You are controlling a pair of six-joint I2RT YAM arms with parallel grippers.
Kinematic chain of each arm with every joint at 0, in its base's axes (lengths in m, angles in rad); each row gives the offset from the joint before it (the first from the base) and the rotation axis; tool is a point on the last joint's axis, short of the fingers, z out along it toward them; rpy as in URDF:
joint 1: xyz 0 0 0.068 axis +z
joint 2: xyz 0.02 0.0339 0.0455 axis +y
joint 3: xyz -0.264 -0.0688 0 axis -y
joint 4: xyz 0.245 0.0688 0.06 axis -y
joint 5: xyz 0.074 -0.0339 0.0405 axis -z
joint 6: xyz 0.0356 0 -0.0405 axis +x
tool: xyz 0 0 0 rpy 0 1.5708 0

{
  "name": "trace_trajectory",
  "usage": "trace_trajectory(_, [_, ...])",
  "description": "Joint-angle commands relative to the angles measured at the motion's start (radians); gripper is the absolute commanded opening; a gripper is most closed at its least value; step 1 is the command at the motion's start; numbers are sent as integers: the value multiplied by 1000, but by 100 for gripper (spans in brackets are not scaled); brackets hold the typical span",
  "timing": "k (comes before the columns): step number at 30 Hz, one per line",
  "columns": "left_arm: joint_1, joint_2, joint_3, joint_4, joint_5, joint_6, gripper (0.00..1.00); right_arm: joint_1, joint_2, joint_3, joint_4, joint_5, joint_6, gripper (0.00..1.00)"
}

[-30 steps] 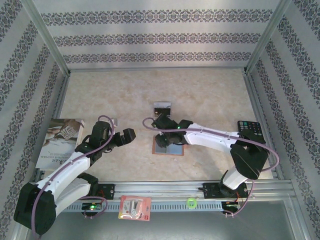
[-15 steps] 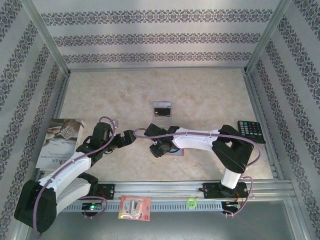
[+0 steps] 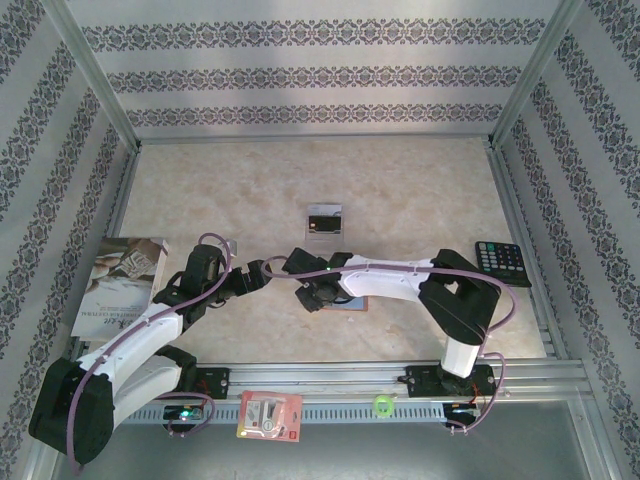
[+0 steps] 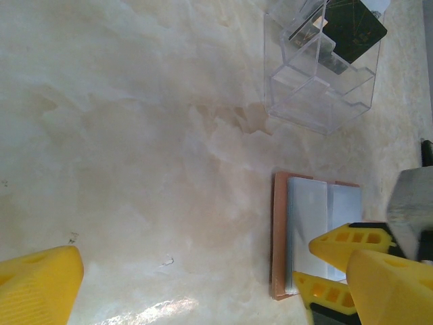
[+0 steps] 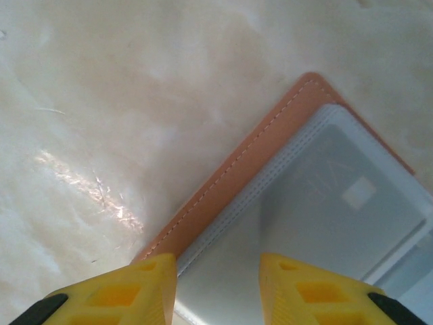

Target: Take the credit cards out of the card holder

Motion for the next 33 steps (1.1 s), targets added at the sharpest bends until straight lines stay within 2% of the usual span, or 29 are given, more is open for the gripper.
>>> trace_trajectory(1, [16, 6, 4, 36, 17, -5, 100, 21, 34, 13, -17, 18, 2, 37])
trace_trajectory(3, [15, 8, 3, 39, 21, -4, 100, 22, 46, 12, -17, 7, 0, 34])
trace_trajectory(5, [15, 13, 4, 44, 29, -1, 98, 24, 47, 6, -10, 2, -3, 27])
trace_trajectory(11, [5, 34, 2, 65, 76, 3, 87, 24, -11, -28, 62, -42, -33, 5])
trace_trajectory(13, [-11, 50, 5, 76, 81, 1, 83, 24, -24, -33, 87, -58, -43, 1])
trace_trajectory(18, [-118, 92, 10, 121, 41, -13, 74, 21, -85, -90, 196, -88, -40, 0])
trace_trajectory(21, [-180, 129, 13, 157, 18, -24, 57, 17, -142, -149, 270, -106, -47, 0])
trace_trajectory(24, [-212, 174, 14, 206, 26, -35, 45, -1, -209, -240, 379, -137, -29, 0])
trace_trajectory(33, [-299, 307, 50, 279, 42, -51, 14, -26, -281, -342, 518, -169, 22, 0])
